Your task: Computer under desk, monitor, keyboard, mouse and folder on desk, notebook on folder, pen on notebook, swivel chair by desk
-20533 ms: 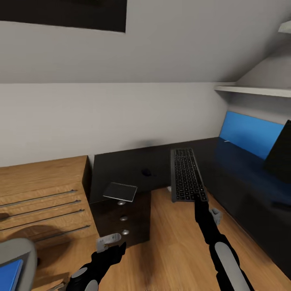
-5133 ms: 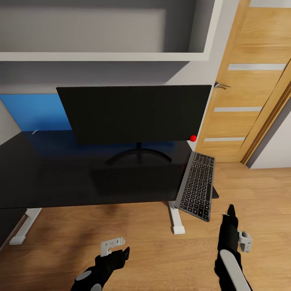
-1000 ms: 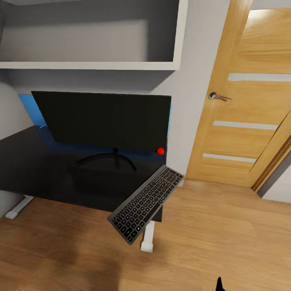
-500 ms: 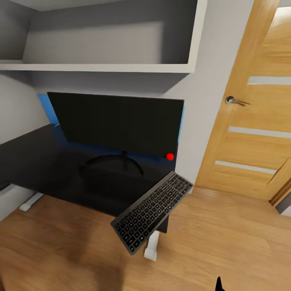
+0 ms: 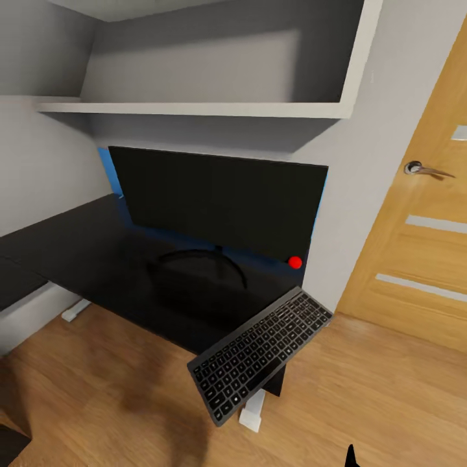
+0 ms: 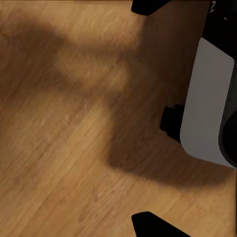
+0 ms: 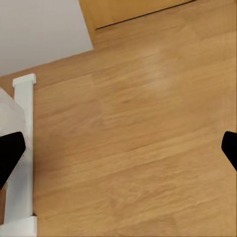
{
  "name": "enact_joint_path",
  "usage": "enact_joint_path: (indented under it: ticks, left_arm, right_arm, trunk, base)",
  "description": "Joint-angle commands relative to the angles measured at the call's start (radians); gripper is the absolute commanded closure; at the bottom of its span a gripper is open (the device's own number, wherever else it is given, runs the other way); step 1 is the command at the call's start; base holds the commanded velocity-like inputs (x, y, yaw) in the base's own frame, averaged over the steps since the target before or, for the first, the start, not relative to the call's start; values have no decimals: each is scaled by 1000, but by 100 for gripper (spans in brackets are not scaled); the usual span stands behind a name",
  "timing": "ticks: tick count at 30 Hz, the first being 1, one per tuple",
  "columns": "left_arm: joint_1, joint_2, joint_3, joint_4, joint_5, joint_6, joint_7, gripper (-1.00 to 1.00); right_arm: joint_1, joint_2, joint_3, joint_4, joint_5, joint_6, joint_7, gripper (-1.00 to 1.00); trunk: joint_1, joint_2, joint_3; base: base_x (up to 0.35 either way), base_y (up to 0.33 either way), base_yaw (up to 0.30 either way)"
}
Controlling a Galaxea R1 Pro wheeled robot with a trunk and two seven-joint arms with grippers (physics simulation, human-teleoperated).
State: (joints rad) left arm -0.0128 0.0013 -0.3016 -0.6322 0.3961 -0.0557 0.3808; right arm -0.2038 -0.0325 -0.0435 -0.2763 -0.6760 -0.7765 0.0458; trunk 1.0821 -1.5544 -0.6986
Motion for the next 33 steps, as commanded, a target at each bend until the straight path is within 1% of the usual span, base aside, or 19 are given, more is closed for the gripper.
enact_joint_path:
  ticks: [1, 9, 23, 29, 33]
  left_arm:
    - [-1, 1, -7, 0, 10, -6, 7, -100]
    - [-1, 1, -7, 0, 11, -7, 7, -100]
    - [-1, -1, -7, 0, 12, -7, 7, -100]
    - [-1, -1, -7, 0, 11, -8, 7, -100]
    - [-1, -1, -7, 0, 10, -8, 7, -100]
  right_arm:
    - [0, 0, -4, 0, -1, -1, 5, -100]
    - [0, 0, -4, 0, -1, -1, 5, -100]
    - [0, 0, -4, 0, 0, -3, 5, -100]
    - [0, 0, -4, 0, 0, -3, 5, -100]
    - [0, 1, -4, 0, 0, -3, 5, -100]
  trunk:
    - [0, 0, -1]
    - [0, 0, -1]
    - [0, 0, 6]
    - [0, 0, 11]
    - [0, 0, 12]
  base:
    - [179, -250, 279]
    - [158, -264, 279]
    - [13, -320, 259]
    - [0, -314, 130]
    - [0, -168, 17]
